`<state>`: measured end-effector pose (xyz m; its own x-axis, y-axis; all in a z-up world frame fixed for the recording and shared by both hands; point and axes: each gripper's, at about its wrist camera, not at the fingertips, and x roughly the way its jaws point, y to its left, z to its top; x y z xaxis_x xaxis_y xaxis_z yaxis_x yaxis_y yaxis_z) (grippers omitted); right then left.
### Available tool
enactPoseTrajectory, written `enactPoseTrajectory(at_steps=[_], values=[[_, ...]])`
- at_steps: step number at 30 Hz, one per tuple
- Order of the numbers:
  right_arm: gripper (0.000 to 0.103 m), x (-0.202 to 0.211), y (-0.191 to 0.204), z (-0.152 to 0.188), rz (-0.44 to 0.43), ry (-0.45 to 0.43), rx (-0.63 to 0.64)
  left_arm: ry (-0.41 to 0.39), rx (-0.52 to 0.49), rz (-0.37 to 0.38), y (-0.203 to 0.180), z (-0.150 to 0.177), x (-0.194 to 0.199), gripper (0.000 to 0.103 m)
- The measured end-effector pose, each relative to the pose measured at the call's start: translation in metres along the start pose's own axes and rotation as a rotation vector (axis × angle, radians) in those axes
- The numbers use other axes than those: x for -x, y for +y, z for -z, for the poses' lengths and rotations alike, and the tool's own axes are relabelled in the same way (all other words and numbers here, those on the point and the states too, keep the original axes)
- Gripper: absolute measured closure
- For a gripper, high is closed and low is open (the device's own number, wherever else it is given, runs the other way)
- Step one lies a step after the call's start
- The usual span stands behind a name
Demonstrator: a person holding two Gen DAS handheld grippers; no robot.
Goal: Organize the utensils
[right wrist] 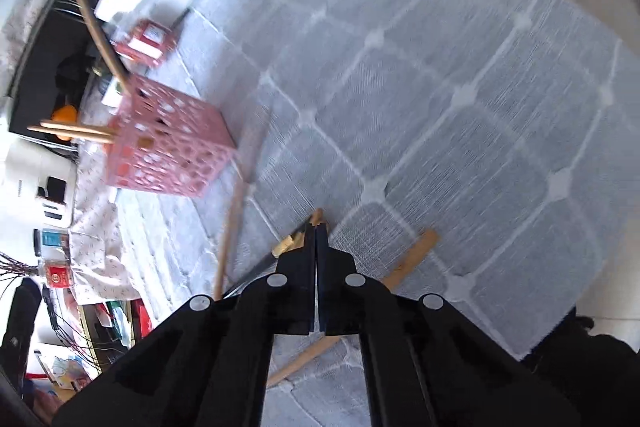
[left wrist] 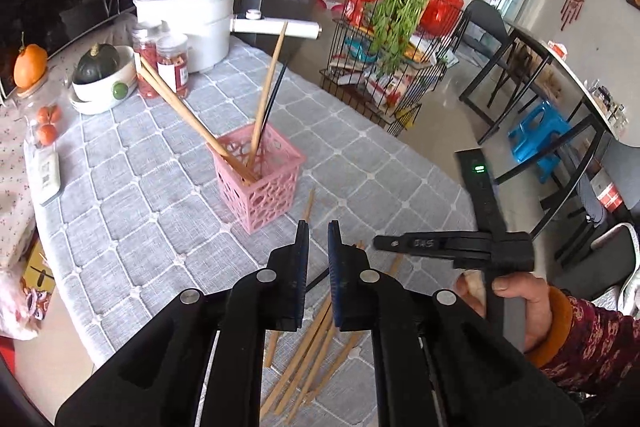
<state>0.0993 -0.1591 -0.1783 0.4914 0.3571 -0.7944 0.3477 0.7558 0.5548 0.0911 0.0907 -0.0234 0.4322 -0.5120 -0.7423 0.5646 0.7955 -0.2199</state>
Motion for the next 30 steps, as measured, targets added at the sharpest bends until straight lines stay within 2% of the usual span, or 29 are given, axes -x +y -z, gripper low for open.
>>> enactPoseTrajectory(at_steps=[3, 5, 7, 8, 9, 10, 11, 13, 14, 16, 17, 18, 20, 22, 25, 30], values=[[0.103, 0.020, -0.005, -0.004, -0.022, -0.027, 0.003, 0.024, -0.004, -0.011, -0.002, 0.000, -0.007, 0.093], [0.102, 0.026, -0.014, -0.009, -0.030, -0.025, -0.044, 0.104, -0.009, -0.031, -0.003, 0.002, -0.032, 0.092], [0.096, 0.028, -0.019, -0.011, -0.039, -0.022, -0.063, 0.174, 0.004, -0.071, 0.000, 0.002, -0.063, 0.076], [0.088, 0.028, -0.020, -0.013, -0.051, -0.016, -0.073, 0.219, 0.003, -0.106, 0.000, 0.003, -0.084, 0.072], [0.068, 0.028, -0.022, -0.013, -0.074, -0.007, -0.094, 0.261, -0.014, -0.152, -0.002, 0.004, -0.105, 0.072], [0.060, 0.030, -0.026, -0.012, -0.084, -0.006, -0.113, 0.294, -0.036, -0.195, -0.004, 0.005, -0.122, 0.072], [0.056, 0.030, -0.027, -0.012, -0.083, -0.008, -0.116, 0.327, -0.051, -0.229, -0.004, 0.007, -0.137, 0.071], [0.056, 0.035, -0.036, -0.015, -0.076, -0.013, -0.122, 0.372, -0.055, -0.292, 0.002, 0.010, -0.152, 0.071], [0.056, 0.039, -0.043, -0.016, -0.074, -0.016, -0.135, 0.377, -0.050, -0.293, 0.007, 0.013, -0.152, 0.071], [0.049, 0.043, -0.053, -0.019, -0.074, -0.019, -0.160, 0.376, -0.046, -0.282, 0.016, 0.016, -0.144, 0.068], [0.043, 0.044, -0.060, -0.020, -0.077, -0.013, -0.187, 0.376, -0.046, -0.287, 0.023, 0.020, -0.138, 0.063], [0.041, 0.044, -0.064, -0.020, -0.088, -0.001, -0.201, 0.378, -0.044, -0.290, 0.030, 0.026, -0.131, 0.061], [0.041, 0.040, -0.068, -0.020, -0.127, 0.052, -0.220, 0.377, -0.031, -0.291, 0.046, 0.038, -0.120, 0.061], [0.041, 0.037, -0.067, -0.018, -0.130, 0.073, -0.220, 0.365, -0.003, -0.286, 0.062, 0.049, -0.111, 0.061], [0.041, 0.034, -0.062, -0.015, -0.105, 0.070, -0.207, 0.356, 0.044, -0.271, 0.075, 0.063, -0.103, 0.061], [0.041, 0.030, -0.058, -0.012, -0.053, 0.044, -0.194, 0.370, 0.000, -0.213, 0.069, 0.072, -0.107, 0.061]])
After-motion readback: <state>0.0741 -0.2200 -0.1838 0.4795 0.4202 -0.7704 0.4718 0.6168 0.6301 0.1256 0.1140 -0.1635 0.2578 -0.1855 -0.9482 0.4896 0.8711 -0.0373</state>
